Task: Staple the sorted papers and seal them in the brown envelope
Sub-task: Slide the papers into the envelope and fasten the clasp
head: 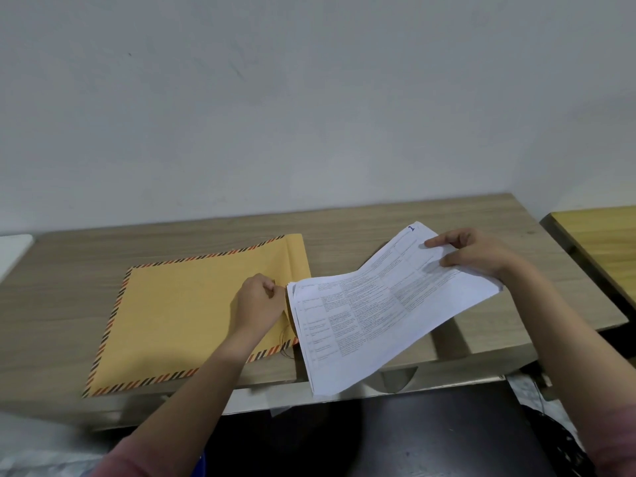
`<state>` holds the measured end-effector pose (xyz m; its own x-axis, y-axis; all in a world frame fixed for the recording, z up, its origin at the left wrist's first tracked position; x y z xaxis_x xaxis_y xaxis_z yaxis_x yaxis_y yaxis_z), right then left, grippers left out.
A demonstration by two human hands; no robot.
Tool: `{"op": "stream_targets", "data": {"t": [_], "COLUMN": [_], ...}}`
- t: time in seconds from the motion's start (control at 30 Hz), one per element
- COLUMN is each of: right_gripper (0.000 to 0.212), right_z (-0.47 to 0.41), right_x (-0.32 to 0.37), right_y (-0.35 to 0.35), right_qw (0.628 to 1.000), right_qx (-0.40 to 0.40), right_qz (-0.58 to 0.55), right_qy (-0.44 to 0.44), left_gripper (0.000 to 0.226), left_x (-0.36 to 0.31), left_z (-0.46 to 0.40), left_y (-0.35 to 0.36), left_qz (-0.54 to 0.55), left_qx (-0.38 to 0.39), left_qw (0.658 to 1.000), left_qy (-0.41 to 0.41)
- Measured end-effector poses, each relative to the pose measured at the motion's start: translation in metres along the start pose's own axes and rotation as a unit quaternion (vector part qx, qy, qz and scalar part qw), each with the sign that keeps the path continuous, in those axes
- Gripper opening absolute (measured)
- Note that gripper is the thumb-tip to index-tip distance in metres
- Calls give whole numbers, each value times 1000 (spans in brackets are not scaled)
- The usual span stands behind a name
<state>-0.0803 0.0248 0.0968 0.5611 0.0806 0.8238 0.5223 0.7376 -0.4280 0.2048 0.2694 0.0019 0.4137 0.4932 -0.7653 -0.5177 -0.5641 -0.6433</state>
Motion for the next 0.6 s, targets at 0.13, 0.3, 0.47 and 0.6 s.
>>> {"op": "stream_targets", "data": {"t": [0.13,0.3,0.47,0.6], "right_gripper": [39,39,40,42], "right_z": [-4,-14,-23,-23], "right_x": [6,11,13,13], "right_y": [-4,-1,6,17], "right_qw": [1000,999,993,988], "right_qx": [-9,-35,-91,-99], "right_qz": [3,4,-68,-96], "right_qy": [1,-3,-40,-74], "left_gripper": [16,15,14,15], "left_x": [3,4,4,2], "left_z": [-2,-2,5,7], "left_y": [-1,1,6,8], "left_qz": [19,-17,-64,-77], "left_qx": [-6,22,85,89], "left_qw": [1000,998,989,986], "left_qy": [6,48,104,116]}}
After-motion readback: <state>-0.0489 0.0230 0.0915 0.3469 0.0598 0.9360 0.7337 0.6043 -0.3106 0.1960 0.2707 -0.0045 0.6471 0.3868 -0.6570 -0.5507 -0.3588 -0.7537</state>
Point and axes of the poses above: each hand's wrist, its own z-axis away from the middle knuckle, its own y-axis out of the palm, x = y × z, the point moved 2 cm from there along -z, towards the middle knuckle, and after that the axes turned 4 degrees about x, right-handed, at the moved point
